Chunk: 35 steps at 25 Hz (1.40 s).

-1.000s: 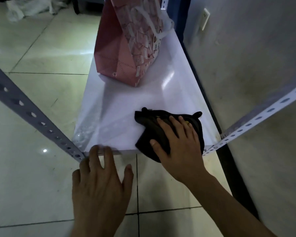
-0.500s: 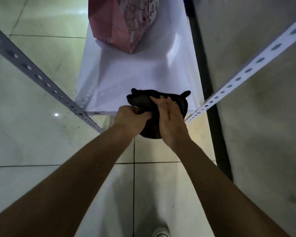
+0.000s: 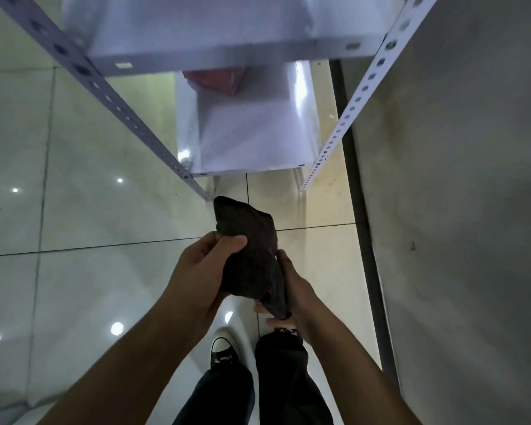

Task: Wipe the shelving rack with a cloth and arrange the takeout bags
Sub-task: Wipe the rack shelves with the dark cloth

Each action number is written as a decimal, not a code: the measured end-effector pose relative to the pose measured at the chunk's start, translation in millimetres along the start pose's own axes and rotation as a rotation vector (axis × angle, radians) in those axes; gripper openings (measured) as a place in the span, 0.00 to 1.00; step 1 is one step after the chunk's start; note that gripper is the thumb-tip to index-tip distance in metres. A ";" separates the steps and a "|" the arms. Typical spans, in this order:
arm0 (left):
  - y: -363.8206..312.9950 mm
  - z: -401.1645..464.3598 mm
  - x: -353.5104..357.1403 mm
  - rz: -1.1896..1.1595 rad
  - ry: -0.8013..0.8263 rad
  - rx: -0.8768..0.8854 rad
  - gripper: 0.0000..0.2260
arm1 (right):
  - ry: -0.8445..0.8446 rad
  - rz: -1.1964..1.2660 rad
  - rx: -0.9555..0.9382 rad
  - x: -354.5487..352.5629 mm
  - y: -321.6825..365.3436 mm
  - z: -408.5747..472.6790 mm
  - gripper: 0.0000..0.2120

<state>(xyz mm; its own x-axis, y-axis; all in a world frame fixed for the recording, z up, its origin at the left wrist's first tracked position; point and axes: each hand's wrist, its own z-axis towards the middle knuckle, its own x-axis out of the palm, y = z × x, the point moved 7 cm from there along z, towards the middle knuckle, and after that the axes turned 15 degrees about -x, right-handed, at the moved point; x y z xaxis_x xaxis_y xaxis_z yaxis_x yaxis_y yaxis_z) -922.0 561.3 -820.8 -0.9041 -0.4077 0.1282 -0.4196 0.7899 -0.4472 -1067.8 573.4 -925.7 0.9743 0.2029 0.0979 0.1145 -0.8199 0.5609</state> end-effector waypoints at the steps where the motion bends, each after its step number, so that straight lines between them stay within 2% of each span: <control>1: -9.9 -27.3 3.0 -0.004 0.022 0.021 0.08 | -0.005 0.112 0.038 2.8 10.2 -26.9 0.25; 4: -42.1 -100.8 11.1 0.046 0.040 0.098 0.08 | -0.001 0.154 -0.114 2.4 56.2 -86.6 0.22; 6: -70.9 -149.8 17.9 0.050 0.070 0.147 0.08 | 0.017 0.106 -0.218 2.6 99.2 -125.8 0.29; 8: -97.1 -191.8 25.8 0.051 0.106 0.194 0.09 | 0.102 0.163 -0.271 9.4 139.4 -163.2 0.30; 11: -136.3 -263.2 36.7 0.051 0.191 0.277 0.09 | 0.177 0.277 -0.309 26.7 189.8 -228.0 0.23; 16: -193.1 -341.4 48.6 0.062 0.238 0.391 0.08 | 0.249 0.420 -0.357 41.6 247.0 -300.6 0.21; 20: -244.7 -412.0 59.5 0.051 0.326 0.489 0.09 | 0.312 0.515 -0.373 58.0 299.6 -360.7 0.27; 21: -256.8 -425.3 62.8 0.044 0.336 0.504 0.09 | 0.322 0.551 -0.408 62.5 315.7 -371.3 0.26; 24: -292.0 -454.4 69.6 0.016 0.350 0.560 0.14 | 0.236 0.536 -0.607 58.8 372.3 -398.6 0.15; 26: -316.5 -465.5 71.4 0.014 0.326 0.589 0.18 | 0.125 0.492 -0.746 44.0 415.6 -414.6 0.17; 28: -341.0 -465.4 73.2 0.007 0.288 0.603 0.18 | -0.002 0.437 -0.875 24.7 459.0 -426.1 0.23; 32: -386.0 -439.8 80.8 -0.047 0.129 0.584 0.08 | -0.333 -0.014 -1.062 2.1 535.8 -438.7 0.25; 35: -417.1 -417.2 95.5 0.061 -0.020 0.644 0.04 | -0.483 -0.286 -1.178 3.7 581.3 -431.4 0.21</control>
<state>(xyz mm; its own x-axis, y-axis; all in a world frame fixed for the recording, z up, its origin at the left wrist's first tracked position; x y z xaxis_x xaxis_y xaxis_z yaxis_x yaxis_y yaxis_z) -867.0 384.0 -252.7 -0.9204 -0.3843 0.0723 -0.2295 0.3812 -0.8956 -1081.4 328.4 -244.7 0.9429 -0.1225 -0.3096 0.3304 0.2286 0.9157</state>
